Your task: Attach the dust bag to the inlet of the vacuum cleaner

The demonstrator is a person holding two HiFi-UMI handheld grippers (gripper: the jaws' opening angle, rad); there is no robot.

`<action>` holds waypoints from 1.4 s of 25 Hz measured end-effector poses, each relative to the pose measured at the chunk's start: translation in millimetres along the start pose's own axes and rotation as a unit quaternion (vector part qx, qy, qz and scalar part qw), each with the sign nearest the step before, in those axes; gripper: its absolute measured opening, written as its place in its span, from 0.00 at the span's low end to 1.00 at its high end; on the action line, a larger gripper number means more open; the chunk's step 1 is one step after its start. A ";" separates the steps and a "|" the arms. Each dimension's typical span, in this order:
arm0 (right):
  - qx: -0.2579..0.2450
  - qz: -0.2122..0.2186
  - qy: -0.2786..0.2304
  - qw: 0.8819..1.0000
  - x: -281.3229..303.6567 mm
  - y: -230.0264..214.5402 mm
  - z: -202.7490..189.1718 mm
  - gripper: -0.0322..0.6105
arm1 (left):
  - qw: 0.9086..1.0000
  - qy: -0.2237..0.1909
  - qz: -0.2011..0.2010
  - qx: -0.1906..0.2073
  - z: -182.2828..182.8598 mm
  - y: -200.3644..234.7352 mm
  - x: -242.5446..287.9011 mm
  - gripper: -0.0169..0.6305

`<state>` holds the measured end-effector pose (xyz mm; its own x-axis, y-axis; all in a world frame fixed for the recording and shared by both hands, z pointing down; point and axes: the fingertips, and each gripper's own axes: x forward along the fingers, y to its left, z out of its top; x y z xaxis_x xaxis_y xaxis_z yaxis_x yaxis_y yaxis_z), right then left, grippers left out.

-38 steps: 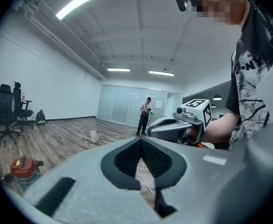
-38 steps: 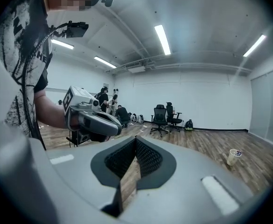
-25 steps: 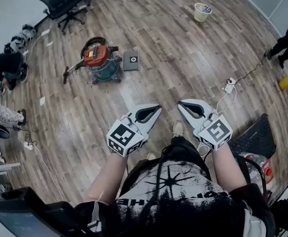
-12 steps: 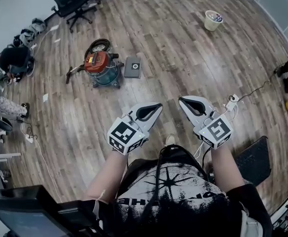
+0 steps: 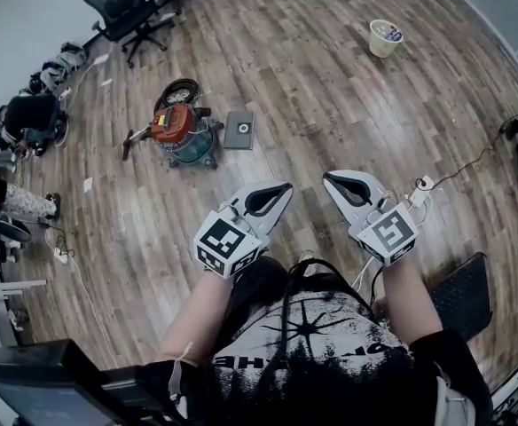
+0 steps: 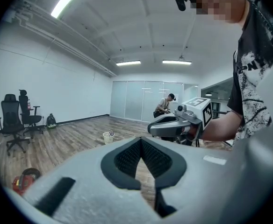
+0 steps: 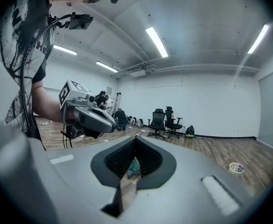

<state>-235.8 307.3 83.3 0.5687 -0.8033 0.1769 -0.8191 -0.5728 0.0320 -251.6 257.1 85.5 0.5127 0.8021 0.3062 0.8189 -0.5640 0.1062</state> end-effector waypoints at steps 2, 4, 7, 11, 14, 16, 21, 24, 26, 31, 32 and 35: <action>0.001 0.002 0.002 1.000 6.9 -5.4 0.3 0.06 | 1.000 -0.001 0.003 -0.001 1.0 8.5 2.8 0.03; -0.001 0.001 0.014 1.000 17.5 -11.7 0.2 0.06 | 1.000 -0.004 0.005 -0.005 1.7 20.3 4.9 0.03; -0.003 0.015 0.016 1.000 39.0 -19.3 -1.6 0.06 | 1.000 -0.008 0.006 -0.011 1.9 42.2 9.8 0.03; -0.007 0.018 0.025 0.999 80.5 -42.5 -3.5 0.06 | 1.000 -0.012 0.004 -0.021 -2.8 89.5 21.0 0.03; -0.014 0.010 0.039 0.999 117.4 -67.3 5.5 0.06 | 1.000 -0.013 -0.006 -0.025 1.1 131.6 31.4 0.03; -0.024 0.015 0.034 0.999 142.0 -79.5 13.0 0.06 | 1.000 -0.016 -0.014 -0.020 9.1 158.7 37.1 0.03; 0.021 0.008 0.014 1.000 202.3 -115.2 33.4 0.06 | 0.999 -0.029 -0.034 0.007 42.2 226.7 49.7 0.03; 0.019 -0.006 0.016 1.000 228.8 -134.5 37.9 0.06 | 0.998 -0.031 -0.043 0.018 52.0 258.0 55.0 0.03; 0.014 -0.017 0.020 1.000 243.6 -148.4 38.4 0.06 | 0.998 -0.031 -0.049 0.021 53.9 278.1 59.3 0.03; 0.018 -0.040 0.026 0.999 261.6 -187.1 39.5 0.06 | 0.997 -0.027 -0.065 0.020 60.3 314.6 78.1 0.03; 0.018 -0.043 0.028 0.999 262.8 -194.6 38.1 0.06 | 0.997 -0.025 -0.068 0.020 60.5 319.5 83.9 0.03; 0.022 -0.052 0.030 0.998 262.1 -220.6 34.9 0.06 | 0.997 -0.021 -0.076 0.016 63.9 330.3 104.7 0.03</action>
<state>96.6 217.4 88.3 0.6443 -0.7283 0.2334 -0.7505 -0.6608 0.0097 89.0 167.3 92.2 0.3919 0.8859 0.2483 0.8956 -0.4291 0.1172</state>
